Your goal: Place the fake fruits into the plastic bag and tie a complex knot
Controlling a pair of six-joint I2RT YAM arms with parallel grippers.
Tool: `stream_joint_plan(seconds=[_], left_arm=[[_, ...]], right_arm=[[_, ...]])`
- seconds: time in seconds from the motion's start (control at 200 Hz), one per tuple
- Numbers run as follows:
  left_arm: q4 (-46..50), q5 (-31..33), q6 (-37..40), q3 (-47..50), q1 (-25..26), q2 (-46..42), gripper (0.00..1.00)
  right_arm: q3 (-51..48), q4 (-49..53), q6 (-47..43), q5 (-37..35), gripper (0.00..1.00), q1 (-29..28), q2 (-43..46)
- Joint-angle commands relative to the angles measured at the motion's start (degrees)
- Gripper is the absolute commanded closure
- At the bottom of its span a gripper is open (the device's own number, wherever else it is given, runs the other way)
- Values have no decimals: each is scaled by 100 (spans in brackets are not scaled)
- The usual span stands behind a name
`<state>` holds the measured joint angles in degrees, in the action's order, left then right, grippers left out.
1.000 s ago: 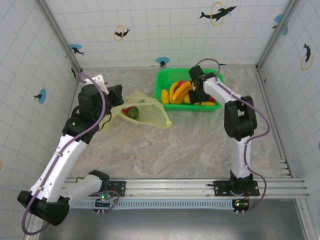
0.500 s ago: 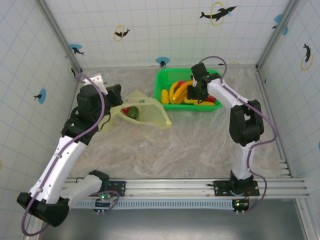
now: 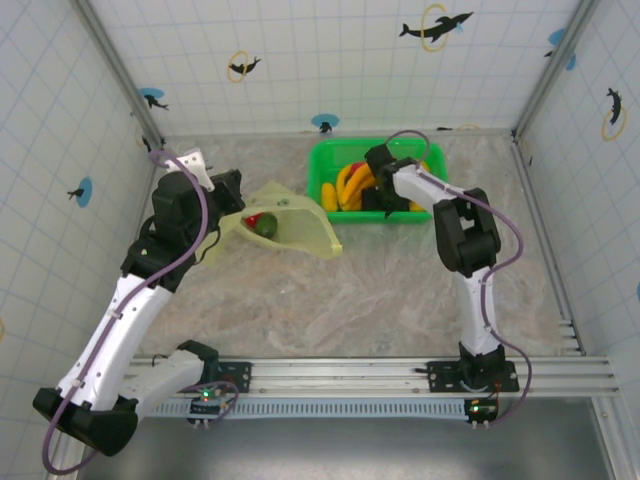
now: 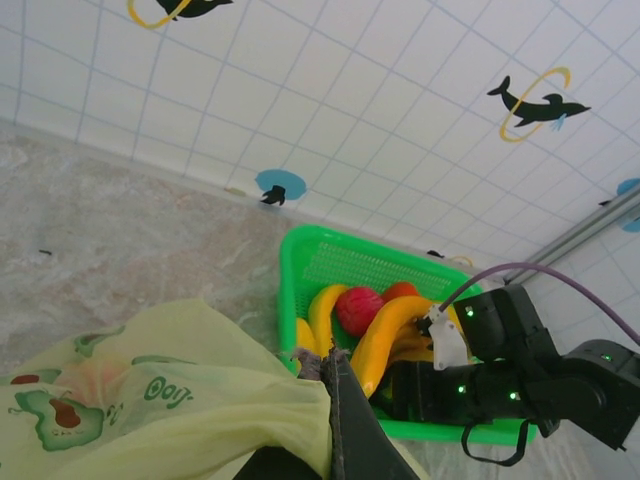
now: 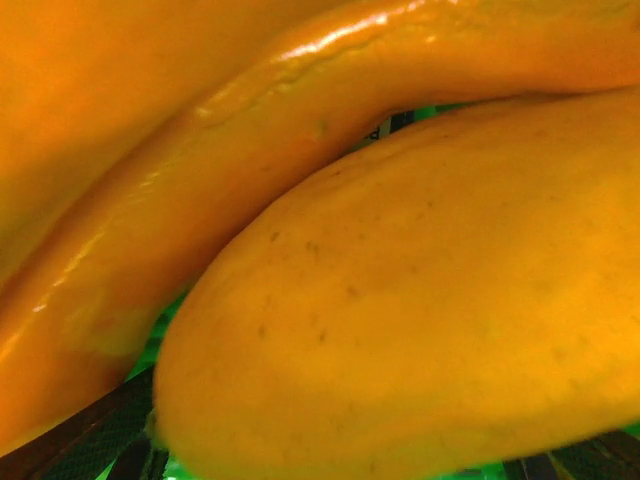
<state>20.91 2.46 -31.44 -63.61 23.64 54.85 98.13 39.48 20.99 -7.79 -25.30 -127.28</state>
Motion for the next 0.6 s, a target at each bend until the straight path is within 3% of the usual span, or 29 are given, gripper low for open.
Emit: stream_joint_plan(seconds=[0.0, 0.305, 0.591], left_arm=[[-71, 71, 125, 38, 28, -37, 100], [-39, 117, 146, 7, 28, -18, 100], [-45, 106, 139, -6, 28, 7, 99]], right_arm=[[374, 20, 57, -404, 18, -56, -341], [-655, -1231, 107, -712, 53, -108, 655], [-1164, -1543, 88, -681, 56, -59, 1526]])
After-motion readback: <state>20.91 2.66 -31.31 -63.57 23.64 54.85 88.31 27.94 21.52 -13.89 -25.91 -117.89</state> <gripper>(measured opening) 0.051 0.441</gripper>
